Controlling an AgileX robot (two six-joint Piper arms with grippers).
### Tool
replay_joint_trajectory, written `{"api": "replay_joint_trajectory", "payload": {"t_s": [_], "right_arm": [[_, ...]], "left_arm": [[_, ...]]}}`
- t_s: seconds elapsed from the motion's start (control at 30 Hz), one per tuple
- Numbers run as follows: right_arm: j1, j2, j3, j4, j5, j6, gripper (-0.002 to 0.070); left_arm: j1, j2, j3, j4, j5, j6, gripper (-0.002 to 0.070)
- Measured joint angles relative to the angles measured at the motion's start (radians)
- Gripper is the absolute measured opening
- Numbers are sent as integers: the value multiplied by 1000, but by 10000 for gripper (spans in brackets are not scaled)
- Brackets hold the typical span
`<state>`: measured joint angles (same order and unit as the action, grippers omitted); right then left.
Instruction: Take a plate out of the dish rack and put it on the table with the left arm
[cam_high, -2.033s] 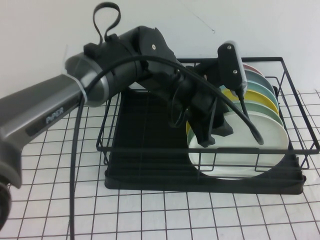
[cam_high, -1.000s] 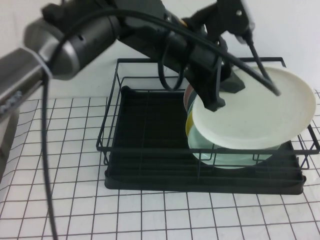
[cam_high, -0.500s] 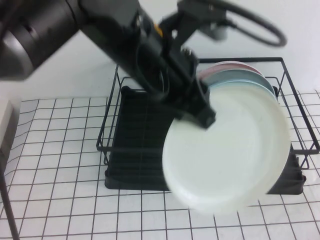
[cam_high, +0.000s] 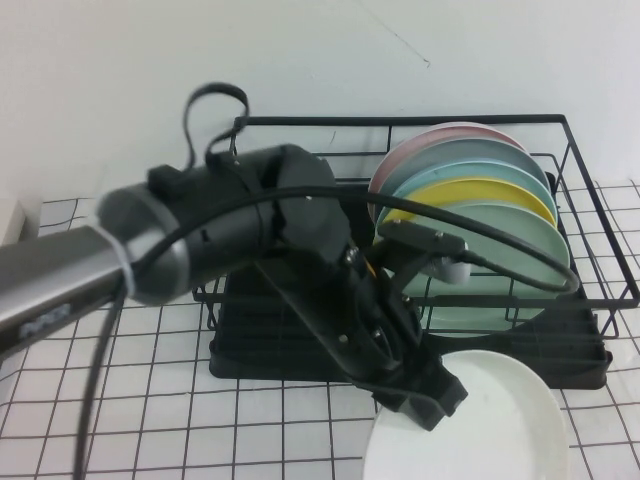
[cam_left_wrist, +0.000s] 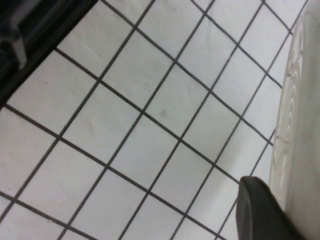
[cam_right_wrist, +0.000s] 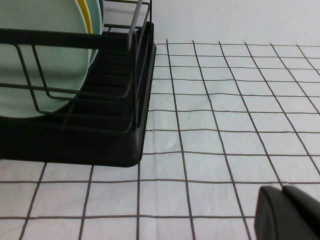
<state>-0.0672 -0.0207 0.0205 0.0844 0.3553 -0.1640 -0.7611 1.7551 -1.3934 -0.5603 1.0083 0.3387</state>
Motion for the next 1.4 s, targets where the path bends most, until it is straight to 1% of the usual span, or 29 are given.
{"api": "replay_joint_trajectory", "payload": {"t_s": [0.27,0.5,0.57,0.6,0.63,0.77,0.8,0.87,0.93,1.03,1.27,1.33,1.37,1.4], "right_arm": [[0,0,0,0,0,0,-1],[0,0,0,0,0,0,-1],[0,0,0,0,0,0,-1],[0,0,0,0,0,0,-1],[0,0,0,0,0,0,-1],[0,0,0,0,0,0,-1],[0,0,0,0,0,0,-1],[0,0,0,0,0,0,-1],[0,0,0,0,0,0,-1],[0,0,0,0,0,0,-1],[0,0,0,0,0,0,-1],[0,0,0,0,0,0,-1],[0,0,0,0,0,0,-1],[0,0,0,0,0,0,-1]], "left_arm": [[0,104,0,-6,-25,-63,109],[0,132,0,-8,-31,-78,109],[0,134,0,2,-31,-83,123],[0,136,0,7,-31,-83,144],[0,138,0,21,-31,-83,182],[0,150,0,61,-60,-83,401],[0,150,0,67,-72,-78,438],[0,150,0,80,-98,-56,497],[0,143,0,95,-120,-32,521],[0,124,0,123,-143,-12,534],[0,42,0,215,-175,-8,537],[0,1,0,243,-195,-8,506],[0,-35,6,258,-214,-8,469],[0,-63,13,270,-239,-7,415]]}}
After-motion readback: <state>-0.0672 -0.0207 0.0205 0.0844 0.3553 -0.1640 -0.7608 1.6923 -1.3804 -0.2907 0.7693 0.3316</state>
